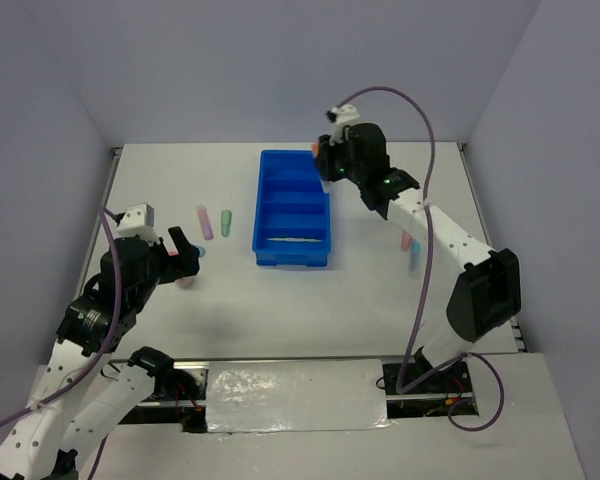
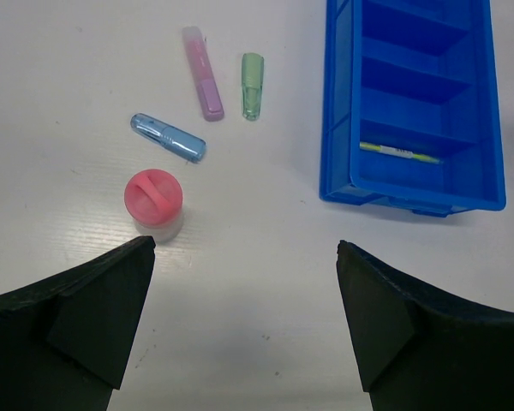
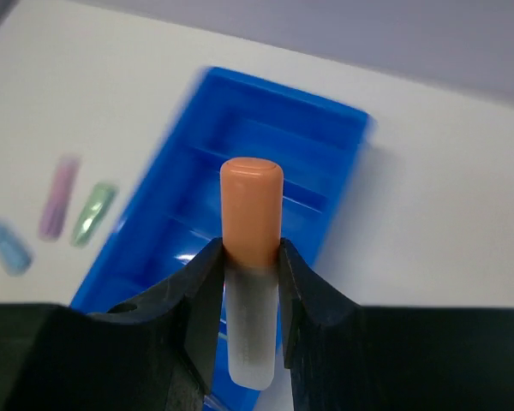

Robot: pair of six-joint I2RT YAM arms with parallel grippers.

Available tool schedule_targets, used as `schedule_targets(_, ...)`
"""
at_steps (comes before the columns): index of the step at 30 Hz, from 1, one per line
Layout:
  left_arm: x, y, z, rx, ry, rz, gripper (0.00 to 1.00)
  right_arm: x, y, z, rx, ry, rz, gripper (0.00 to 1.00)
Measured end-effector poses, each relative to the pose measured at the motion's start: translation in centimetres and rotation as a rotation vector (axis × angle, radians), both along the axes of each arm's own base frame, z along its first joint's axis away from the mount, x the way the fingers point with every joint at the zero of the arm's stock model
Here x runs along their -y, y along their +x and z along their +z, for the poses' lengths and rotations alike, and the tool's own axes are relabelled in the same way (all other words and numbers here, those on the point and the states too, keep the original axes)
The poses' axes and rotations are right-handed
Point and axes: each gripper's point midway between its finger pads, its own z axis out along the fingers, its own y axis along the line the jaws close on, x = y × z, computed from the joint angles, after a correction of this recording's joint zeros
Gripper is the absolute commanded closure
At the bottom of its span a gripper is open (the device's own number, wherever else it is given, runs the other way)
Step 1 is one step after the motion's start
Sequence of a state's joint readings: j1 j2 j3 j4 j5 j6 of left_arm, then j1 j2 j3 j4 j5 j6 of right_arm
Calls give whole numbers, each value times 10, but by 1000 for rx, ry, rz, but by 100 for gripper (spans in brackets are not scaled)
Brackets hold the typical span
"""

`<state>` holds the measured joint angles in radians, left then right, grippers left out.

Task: Sort the stationery into containers
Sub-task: Pick up the pen from the center of the board, then place the pen in the storage box.

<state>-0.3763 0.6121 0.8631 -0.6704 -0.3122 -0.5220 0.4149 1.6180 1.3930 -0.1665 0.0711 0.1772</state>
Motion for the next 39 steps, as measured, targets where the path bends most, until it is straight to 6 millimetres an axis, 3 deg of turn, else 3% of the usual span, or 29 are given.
schedule_targets(2, -1, 0, 2, 11, -3, 3, 1, -50, -18, 31, 131, -92, 272, 100)
schedule_targets(4, 0, 1, 2, 9, -1, 4, 1, -92, -29, 42, 220, -196, 482, 100)
schedule_targets(6, 0, 3, -1, -5, 4, 3, 1, -125, -32, 36, 266, -309, 656, 100)
schedule_targets(8, 1, 5, -5, -20, 10, 3, 1, -144, -26, 18, 287, -410, 782, 100)
schedule_targets(10, 1, 5, -6, -25, 12, 3, 1, -145, -21, -12, 277, -510, 873, 100)
schedule_targets(14, 2, 6, -9, -34, 16, 2, 1, -128, -19, -69, 208, -680, 1002, 100)
schedule_targets(22, 2, 6, -9, -32, 17, 1, 1, -114, -23, -114, 128, -787, 1145, 98)
schedule_targets(24, 2, 6, -9, -33, 17, -1, 1, -114, -25, -120, 113, -788, 1158, 90)
schedule_targets(25, 3, 6, -9, -33, 16, -4, 1, -114, -25, -122, 107, -789, 1162, 80)
schedule_targets(29, 4, 7, -8, -29, 24, -21, 1, -113, -24, -124, 108, -789, 1160, 70)
schedule_targets(30, 5, 7, -8, -29, 23, -24, 1, -113, -23, -123, 110, -790, 1158, 62)
schedule_targets(32, 6, 7, -8, -29, 21, -30, 1, -113, -22, -123, 114, -790, 1155, 60)
schedule_targets(33, 6, 7, -8, -29, 21, -32, 1, -113, -22, -123, 114, -790, 1153, 43)
schedule_targets(34, 6, 6, -8, -30, 20, -34, 1, -113, -22, -123, 111, -786, 1151, 2)
schedule_targets(39, 7, 6, -8, -31, 20, -38, 1, -113, -20, -122, 120, -781, 1151, 0)
